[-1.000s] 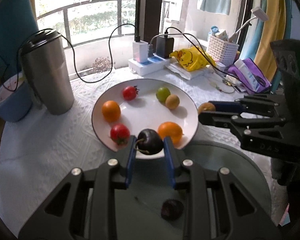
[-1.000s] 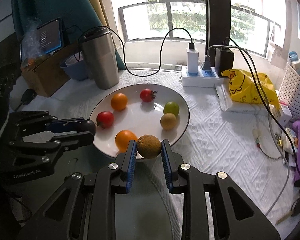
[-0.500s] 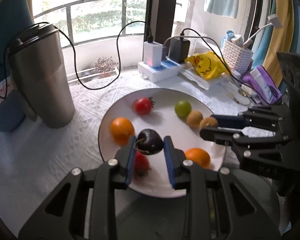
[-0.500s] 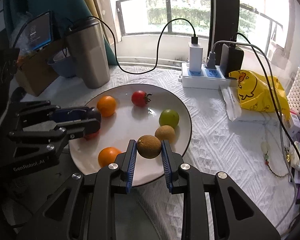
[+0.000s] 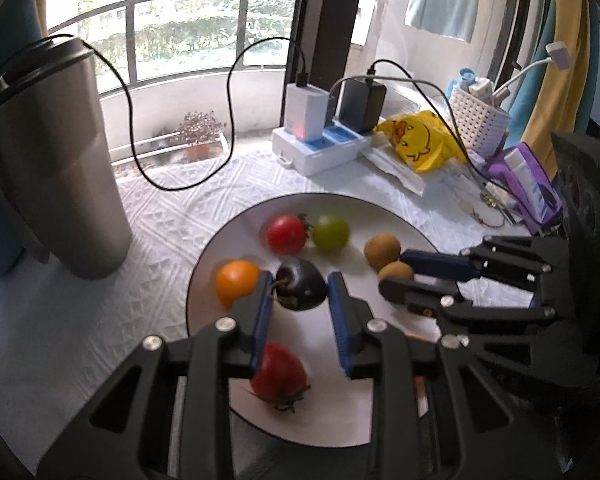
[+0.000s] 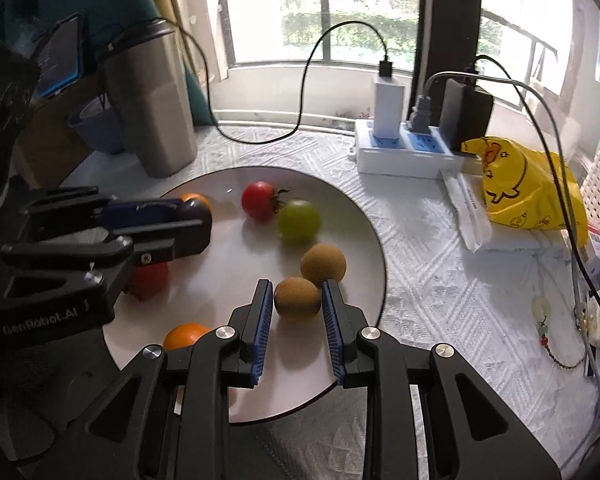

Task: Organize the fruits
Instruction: 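Carry the brown fruit and cherry onto the white plate and lower them, then open both grippers and move them back over the glass tray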

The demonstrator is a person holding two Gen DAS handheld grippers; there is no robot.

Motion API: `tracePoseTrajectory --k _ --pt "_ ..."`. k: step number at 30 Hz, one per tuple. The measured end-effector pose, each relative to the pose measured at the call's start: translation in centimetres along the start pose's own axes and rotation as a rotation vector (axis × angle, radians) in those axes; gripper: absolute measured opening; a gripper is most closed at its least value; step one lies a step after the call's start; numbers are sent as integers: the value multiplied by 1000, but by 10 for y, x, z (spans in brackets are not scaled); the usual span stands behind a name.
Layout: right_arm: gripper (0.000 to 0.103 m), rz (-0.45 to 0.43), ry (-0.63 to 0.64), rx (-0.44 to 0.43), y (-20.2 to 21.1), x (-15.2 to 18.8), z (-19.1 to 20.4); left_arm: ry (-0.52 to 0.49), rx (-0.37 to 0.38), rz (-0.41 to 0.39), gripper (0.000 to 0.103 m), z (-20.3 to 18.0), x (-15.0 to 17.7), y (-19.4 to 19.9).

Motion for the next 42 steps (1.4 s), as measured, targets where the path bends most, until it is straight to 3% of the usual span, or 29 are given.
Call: tracePoseTrajectory --k 15,17,42 --pt "30 -58 -32 12 26 -2 -2 23 -36 -30 38 3 -4 24" --pt "30 -65 -31 9 31 -2 2 31 -32 -39 44 3 -3 31" --pt "30 -94 -20 -33 75 26 44 102 -52 -59 44 11 41 98"
Point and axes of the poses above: each gripper's, at about its wrist camera, not at the fingertips, and y roughly against the way its jaws point, z to its left, x to its underside, the point moved 7 cm from there along -y, roughly the way its jaws point, and after that the axes turned 14 degrees about -x, right-handed, at the moved point
